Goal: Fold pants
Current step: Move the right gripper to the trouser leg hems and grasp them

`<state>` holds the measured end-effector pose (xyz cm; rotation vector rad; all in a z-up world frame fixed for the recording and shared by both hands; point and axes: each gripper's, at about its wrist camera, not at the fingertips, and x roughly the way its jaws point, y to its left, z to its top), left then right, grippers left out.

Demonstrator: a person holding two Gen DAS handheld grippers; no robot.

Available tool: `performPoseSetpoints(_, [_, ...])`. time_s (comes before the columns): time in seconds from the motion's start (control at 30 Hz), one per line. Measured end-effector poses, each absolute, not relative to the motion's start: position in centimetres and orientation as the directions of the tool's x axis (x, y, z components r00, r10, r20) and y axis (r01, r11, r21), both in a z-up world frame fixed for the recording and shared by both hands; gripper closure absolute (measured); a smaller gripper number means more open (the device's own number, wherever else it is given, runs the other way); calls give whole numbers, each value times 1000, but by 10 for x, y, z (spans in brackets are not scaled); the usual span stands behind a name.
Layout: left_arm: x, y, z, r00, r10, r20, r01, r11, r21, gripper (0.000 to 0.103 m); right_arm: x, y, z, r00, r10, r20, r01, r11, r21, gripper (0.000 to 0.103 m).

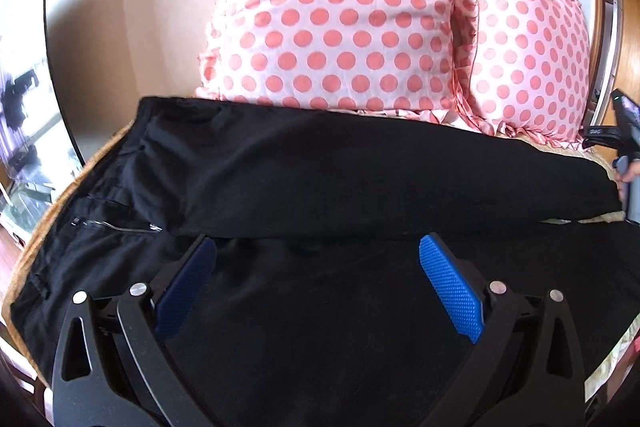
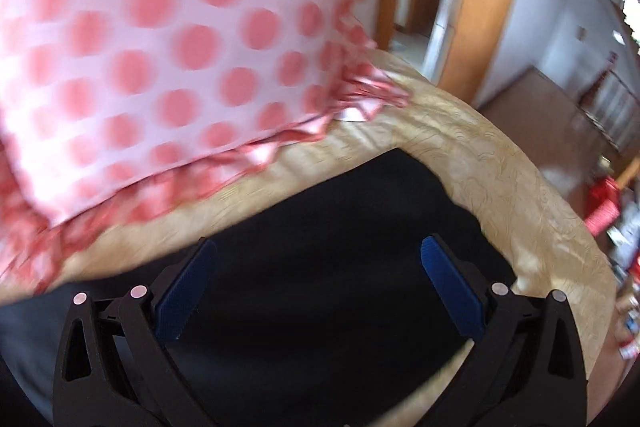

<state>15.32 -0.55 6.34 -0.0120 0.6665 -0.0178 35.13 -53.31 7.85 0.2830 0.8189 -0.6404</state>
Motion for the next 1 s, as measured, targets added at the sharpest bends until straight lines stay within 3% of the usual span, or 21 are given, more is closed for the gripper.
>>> performPoseSetpoints(0.2, [166, -6, 55, 776, -9, -631, 3, 1000, -11, 2, 388, -573, 56, 413, -446, -794, 739, 673, 6, 1])
performPoseSetpoints(0.33, [173, -11, 51, 772, 15, -635, 9, 999, 35, 2, 398, -577, 51, 373, -496, -784, 754, 654, -55, 22])
performPoseSetpoints(0.43, [175, -15, 49, 765, 9, -645, 29, 998, 48, 2, 400, -582, 47, 383, -503, -774, 761, 647, -44, 25])
performPoseSetpoints(0.5, [176, -17, 50, 766, 2, -642, 39, 998, 50, 2, 399, -583, 47, 406, -494, -768, 749, 662, -30, 33])
performPoseSetpoints(0.67, [172, -17, 52, 774, -7, -633, 48, 998, 49, 2, 385, -582, 48, 458, -452, -766, 729, 684, 32, 90])
performPoseSetpoints(0.8, [168, -10, 52, 777, -10, -629, 46, 998, 40, 2, 353, -591, 50, 553, -357, -753, 694, 698, 178, 96])
performPoseSetpoints(1.0, [158, -3, 56, 781, -27, -624, 49, 999, 17, 2, 285, -580, 64, 666, -290, -687, 612, 738, 282, 98])
